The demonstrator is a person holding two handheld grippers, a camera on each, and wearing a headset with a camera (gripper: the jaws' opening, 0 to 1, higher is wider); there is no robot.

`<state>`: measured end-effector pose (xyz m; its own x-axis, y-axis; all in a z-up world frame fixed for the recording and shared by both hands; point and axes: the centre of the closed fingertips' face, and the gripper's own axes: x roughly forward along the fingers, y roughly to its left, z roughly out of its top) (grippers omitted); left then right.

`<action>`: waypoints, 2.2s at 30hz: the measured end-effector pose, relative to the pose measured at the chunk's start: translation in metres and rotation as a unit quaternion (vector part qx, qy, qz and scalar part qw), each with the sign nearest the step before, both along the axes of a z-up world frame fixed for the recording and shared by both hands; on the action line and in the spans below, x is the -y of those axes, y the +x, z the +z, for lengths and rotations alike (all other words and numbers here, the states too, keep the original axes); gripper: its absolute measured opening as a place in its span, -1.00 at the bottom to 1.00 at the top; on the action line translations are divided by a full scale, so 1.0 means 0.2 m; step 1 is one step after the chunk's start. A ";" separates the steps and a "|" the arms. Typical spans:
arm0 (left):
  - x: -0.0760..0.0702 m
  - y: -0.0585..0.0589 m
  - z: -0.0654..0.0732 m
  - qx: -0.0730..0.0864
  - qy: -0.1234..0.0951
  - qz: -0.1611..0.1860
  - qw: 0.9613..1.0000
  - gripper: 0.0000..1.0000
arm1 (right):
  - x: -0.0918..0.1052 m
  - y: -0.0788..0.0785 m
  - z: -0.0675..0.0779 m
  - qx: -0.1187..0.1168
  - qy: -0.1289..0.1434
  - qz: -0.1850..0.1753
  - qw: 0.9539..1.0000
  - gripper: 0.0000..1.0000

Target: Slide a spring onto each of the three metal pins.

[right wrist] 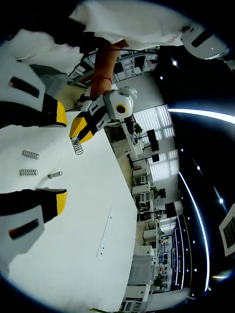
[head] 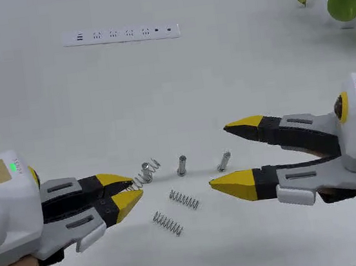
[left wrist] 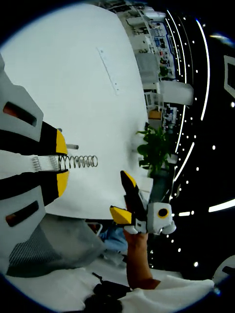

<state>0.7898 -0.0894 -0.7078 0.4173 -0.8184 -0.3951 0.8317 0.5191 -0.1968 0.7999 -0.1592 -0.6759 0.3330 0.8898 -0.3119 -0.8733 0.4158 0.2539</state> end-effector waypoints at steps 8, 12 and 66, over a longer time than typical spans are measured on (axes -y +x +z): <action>0.10 0.00 0.13 0.025 -0.059 -0.013 0.998 -0.80 | -0.11 0.02 0.04 -0.033 0.055 -0.014 0.998 -0.22; 0.13 0.00 0.18 0.029 -0.087 -0.016 0.996 -0.80 | -0.13 0.04 0.07 -0.065 0.097 -0.036 0.993 -0.34; 0.25 -0.07 0.11 0.025 -0.053 -0.070 0.996 -0.75 | -0.20 -0.05 0.13 -0.066 0.079 0.014 0.995 -0.77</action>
